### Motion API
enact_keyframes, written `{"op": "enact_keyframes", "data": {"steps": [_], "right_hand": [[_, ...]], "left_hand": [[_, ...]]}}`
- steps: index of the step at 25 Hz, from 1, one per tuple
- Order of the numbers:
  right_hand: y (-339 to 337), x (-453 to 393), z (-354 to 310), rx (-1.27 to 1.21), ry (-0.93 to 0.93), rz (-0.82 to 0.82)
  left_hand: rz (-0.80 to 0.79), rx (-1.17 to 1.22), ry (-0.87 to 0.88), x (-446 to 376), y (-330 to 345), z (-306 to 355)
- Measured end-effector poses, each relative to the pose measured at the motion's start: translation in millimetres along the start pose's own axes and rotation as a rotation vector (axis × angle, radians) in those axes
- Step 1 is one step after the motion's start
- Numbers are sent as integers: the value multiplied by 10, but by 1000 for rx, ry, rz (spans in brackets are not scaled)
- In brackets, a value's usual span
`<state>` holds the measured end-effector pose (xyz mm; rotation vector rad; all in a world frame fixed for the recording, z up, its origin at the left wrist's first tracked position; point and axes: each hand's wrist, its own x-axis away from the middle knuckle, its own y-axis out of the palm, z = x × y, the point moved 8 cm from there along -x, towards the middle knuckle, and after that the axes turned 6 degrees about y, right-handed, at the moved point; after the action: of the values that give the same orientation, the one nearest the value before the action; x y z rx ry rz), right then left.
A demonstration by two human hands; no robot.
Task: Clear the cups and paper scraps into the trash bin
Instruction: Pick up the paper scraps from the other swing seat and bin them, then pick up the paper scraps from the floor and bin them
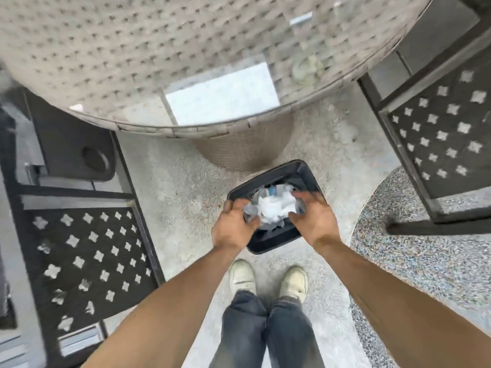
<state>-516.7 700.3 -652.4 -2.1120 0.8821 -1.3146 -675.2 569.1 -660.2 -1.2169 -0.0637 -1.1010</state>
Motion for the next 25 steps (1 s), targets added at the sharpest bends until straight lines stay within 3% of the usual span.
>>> {"op": "enact_keyframes", "data": {"steps": [3, 8, 16, 20, 25], "right_hand": [[-451, 380, -251, 25, -40, 40], [-1615, 1225, -1049, 110, -259, 210], [-3480, 2948, -2359, 258, -604, 477], [-4082, 3673, -2700, 259, -758, 583], [-4507, 4427, -2626, 253, -882, 680]], "left_hand": [[21, 22, 58, 333, -442, 213], [160, 66, 268, 1113, -1565, 864], [517, -139, 549, 2818, -3745, 1650], [671, -193, 588, 3533, -4312, 1873], [849, -245, 588, 4393, -4535, 1934]]}}
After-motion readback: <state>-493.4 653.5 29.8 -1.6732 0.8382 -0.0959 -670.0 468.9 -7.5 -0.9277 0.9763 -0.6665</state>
